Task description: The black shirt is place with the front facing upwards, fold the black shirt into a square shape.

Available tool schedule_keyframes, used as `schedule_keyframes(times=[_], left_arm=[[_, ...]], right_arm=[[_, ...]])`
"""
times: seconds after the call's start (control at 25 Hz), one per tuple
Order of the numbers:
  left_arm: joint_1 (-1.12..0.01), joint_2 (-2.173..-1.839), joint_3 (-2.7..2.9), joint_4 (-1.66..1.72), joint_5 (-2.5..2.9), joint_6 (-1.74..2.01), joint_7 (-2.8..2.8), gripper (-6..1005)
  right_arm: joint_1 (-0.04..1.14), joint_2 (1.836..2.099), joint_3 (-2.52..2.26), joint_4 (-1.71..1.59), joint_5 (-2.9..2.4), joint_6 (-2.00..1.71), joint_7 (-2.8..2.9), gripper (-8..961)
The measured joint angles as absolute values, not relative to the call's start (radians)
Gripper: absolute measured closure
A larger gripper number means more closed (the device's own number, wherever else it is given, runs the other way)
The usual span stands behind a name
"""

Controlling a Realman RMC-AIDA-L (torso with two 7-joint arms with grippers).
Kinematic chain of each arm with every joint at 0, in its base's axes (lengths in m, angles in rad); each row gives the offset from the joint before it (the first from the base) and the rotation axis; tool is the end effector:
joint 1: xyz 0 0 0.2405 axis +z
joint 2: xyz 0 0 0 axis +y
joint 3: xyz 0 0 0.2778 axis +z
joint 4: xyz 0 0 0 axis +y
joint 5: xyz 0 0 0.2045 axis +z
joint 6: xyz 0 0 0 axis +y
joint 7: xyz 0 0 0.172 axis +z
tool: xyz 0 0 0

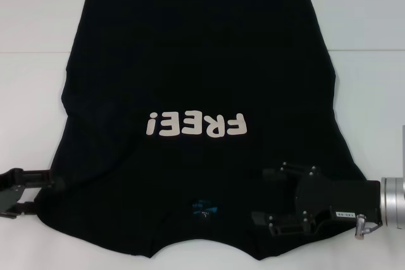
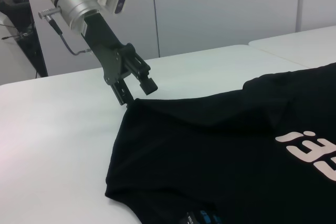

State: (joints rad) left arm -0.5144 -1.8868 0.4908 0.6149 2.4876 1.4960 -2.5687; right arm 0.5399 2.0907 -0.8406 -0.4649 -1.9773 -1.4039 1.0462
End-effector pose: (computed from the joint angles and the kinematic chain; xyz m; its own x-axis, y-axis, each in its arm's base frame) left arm -0.3833 0.3300 0.0397 -0.1704 0.9230 0.3449 0.9818 0.1888 -0.0201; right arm 0.2770 0.3258 -0.0909 0.9049 -0.1826 -0.3845 -0.2684 -0.9459 -0.1824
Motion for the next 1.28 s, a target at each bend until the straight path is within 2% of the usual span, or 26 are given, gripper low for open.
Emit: schedule_keyframes(times=[0.16, 0.44, 0.64, 0.8, 1.04, 1.16, 1.28], left_arm=[[-0.520, -1.894, 0.508, 0.616, 2.488, 1.495, -2.568, 52], [-0.531, -1.903, 0.561, 0.647, 2.488, 1.511, -2.550, 146], [-0.529, -1.934, 0.586, 0.720, 2.488, 1.507, -2.547, 202], [-0.530, -1.935, 0.601, 0.727, 2.490, 1.499, -2.545, 247], [-0.535, -1.937, 0.626, 0.732, 2.507, 1.490, -2.540, 440], [-0.536, -1.937, 0.631, 0.733, 2.511, 1.485, -2.540, 710], [-0.532, -1.937, 0.630, 0.736, 2.511, 1.484, -2.539, 827]], right_arm=[[0.540, 2.091, -0.841, -0.465, -1.977, -1.405, 1.046, 23], [0.542, 2.091, -0.833, -0.465, -1.977, -1.406, 1.047, 24], [0.542, 2.090, -0.826, -0.465, -1.977, -1.408, 1.052, 23], [0.541, 2.090, -0.815, -0.471, -1.976, -1.417, 1.059, 23], [0.540, 2.091, -0.804, -0.472, -1.976, -1.425, 1.059, 24], [0.540, 2.091, -0.803, -0.473, -1.976, -1.428, 1.059, 24], [0.540, 2.091, -0.802, -0.473, -1.976, -1.428, 1.065, 25]])
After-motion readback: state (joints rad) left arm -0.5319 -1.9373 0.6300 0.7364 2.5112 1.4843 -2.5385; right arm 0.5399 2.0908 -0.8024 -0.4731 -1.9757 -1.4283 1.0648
